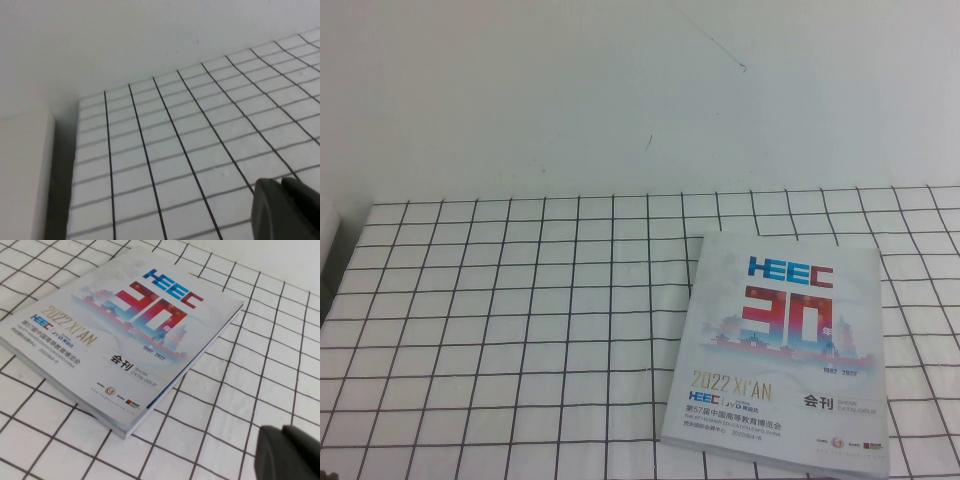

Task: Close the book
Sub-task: 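Close the open booklet and leave it lying on the table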

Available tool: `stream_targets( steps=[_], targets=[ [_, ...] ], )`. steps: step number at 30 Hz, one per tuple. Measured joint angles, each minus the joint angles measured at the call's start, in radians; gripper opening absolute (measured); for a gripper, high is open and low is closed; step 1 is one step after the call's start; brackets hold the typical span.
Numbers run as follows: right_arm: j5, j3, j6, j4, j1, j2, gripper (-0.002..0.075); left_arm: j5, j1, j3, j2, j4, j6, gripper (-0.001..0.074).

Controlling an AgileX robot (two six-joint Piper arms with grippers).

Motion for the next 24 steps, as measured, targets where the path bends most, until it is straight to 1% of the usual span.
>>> stream_targets(
  steps=[2,4,7,15,20,24],
  targets=[
    [0.0,0.0,0.0,0.0,0.0,0.0,-0.0003,0.055,0.0,0.0,0.0,0.046,-0.128,-0.0004],
    [0.0,0.0,0.0,0.001,0.0,0.0,-0.0003,0.069,0.0,-0.002,-0.002,0.062,-0.237,-0.0004],
    [0.0,0.0,0.0,0.001,0.0,0.0,-0.0003,0.076,0.0,-0.004,-0.002,0.072,-0.317,-0.0004],
    [0.0,0.0,0.0,0.001,0.0,0.0,-0.0003,0.083,0.004,-0.006,-0.002,0.086,-0.341,-0.0004],
    [0.0,0.0,0.0,0.001,0.0,0.0,-0.0003,0.085,0.002,-0.006,-0.002,0.089,-0.257,-0.0004],
    [0.0,0.0,0.0,0.003,0.0,0.0,-0.0003,0.086,-0.002,-0.006,-0.002,0.089,-0.238,-0.0004]
  ],
)
